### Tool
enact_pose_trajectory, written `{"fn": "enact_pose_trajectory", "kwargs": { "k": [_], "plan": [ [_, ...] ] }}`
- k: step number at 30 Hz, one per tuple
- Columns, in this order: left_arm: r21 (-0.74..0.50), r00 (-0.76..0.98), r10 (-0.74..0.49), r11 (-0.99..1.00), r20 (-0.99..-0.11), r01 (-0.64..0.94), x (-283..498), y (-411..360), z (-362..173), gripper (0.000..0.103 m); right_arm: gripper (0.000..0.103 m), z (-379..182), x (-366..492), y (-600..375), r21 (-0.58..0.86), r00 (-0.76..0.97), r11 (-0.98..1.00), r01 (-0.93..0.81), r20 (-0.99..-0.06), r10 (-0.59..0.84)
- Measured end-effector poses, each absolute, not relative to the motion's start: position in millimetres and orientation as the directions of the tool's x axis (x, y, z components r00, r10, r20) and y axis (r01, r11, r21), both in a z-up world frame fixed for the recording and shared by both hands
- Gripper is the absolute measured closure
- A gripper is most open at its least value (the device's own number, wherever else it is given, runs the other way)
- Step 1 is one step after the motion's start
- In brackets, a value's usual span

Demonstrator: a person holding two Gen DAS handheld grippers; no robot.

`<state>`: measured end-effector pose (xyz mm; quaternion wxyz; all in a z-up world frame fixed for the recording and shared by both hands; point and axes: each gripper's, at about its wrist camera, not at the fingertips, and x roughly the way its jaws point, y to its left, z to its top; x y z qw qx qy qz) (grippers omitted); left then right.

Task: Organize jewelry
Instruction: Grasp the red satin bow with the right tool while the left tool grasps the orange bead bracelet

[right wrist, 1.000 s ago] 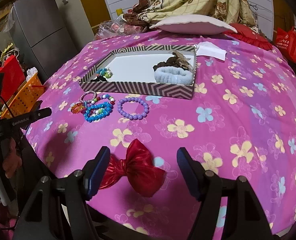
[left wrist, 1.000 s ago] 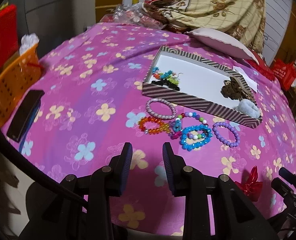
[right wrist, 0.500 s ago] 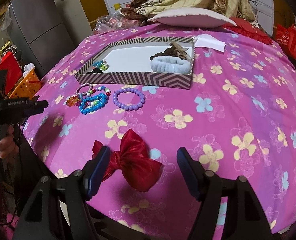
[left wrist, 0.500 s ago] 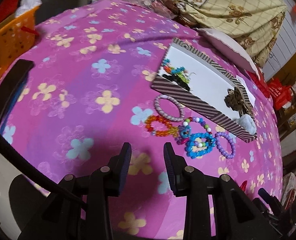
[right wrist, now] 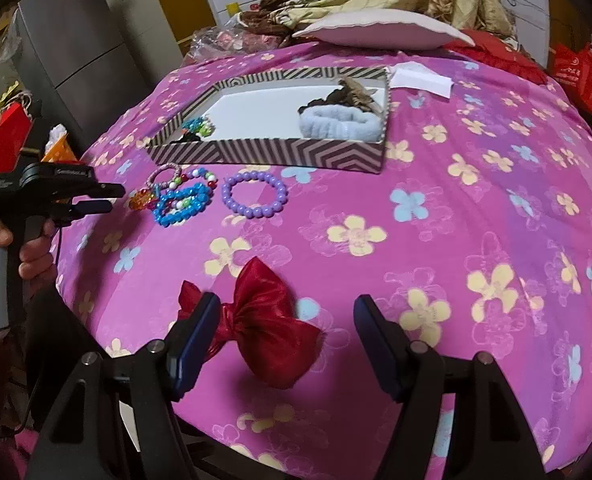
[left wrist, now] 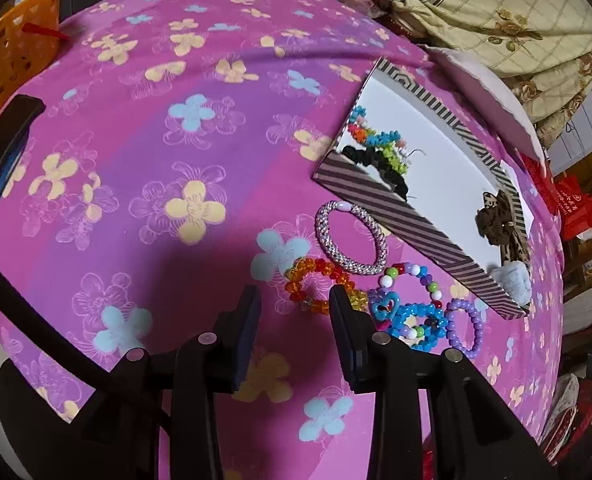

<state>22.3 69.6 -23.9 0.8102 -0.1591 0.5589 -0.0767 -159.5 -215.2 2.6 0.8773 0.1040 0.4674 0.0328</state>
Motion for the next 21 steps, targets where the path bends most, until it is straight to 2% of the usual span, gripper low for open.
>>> {"fn": "enact_pose_trajectory", "kwargs": {
  "k": [9, 14, 16, 19, 20, 21],
  "plan": [
    [-0.325, 0.336, -0.292, 0.945, -0.895, -0.045, 28, 59, -34, 0.049, 0.032, -23, -149, -204, 0.248, 0.514, 0.969, 0.010, -0.832, 0.208],
    [-0.327, 0.336, -0.290, 0.943, -0.896, -0.057, 34, 57, -34, 0.049, 0.044, -28, -146, -202, 0.250, 0.531, 0.968, -0.010, -0.819, 0.217],
    [-0.323, 0.343, -0.287, 0.945, -0.895, -0.055, 34, 55, -35, 0.050, 0.058, -28, -146, -201, 0.262, 0.535, 0.964, -0.032, -0.811, 0.238],
    [-0.283, 0.346, -0.258, 0.959, -0.902, -0.023, 34, 47, -36, 0.073, 0.064, -26, -146, -195, 0.244, 0.545, 0.968, -0.058, -0.805, 0.235],
    [-0.278, 0.342, -0.257, 0.960, -0.904, -0.012, 34, 46, -37, 0.075, 0.066, -24, -146, -192, 0.227, 0.548, 0.971, -0.069, -0.805, 0.227],
    [-0.290, 0.340, -0.270, 0.957, -0.901, -0.007, 34, 46, -37, 0.075, 0.072, -23, -146, -191, 0.220, 0.550, 0.973, -0.071, -0.805, 0.222]
  ]
}}
